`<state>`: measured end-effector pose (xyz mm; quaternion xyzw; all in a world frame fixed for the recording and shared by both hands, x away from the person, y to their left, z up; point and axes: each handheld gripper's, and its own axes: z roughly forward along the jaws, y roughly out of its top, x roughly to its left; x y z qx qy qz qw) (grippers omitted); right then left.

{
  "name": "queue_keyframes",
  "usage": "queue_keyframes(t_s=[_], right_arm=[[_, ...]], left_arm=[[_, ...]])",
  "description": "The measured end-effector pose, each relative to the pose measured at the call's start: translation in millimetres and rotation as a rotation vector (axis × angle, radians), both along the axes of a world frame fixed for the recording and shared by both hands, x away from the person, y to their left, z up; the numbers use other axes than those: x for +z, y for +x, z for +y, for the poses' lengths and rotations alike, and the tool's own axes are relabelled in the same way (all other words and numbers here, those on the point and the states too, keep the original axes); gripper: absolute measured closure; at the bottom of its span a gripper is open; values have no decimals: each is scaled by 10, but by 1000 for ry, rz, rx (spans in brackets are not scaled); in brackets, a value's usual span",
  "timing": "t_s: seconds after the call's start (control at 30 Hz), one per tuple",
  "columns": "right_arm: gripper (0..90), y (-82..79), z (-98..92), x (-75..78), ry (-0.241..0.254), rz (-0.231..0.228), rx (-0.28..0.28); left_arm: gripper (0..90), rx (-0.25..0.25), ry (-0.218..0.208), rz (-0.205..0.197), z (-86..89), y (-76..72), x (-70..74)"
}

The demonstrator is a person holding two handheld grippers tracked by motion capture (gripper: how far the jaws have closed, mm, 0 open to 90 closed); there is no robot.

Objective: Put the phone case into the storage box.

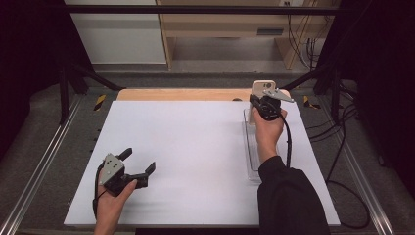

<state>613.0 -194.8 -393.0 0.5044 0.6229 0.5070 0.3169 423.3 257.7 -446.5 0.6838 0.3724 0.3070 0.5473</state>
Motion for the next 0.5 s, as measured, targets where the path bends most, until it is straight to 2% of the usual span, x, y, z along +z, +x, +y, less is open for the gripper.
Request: queue_keyframes(t_s=[0.3,0.5], right_arm=[[880,21,11,-44,-11,8,-9],[880,36,18,-69,0,16,-12]], left_arm=[[21,0,-4,-3,11,-1,2],[21,-3,-3,-2,10,0,0]])
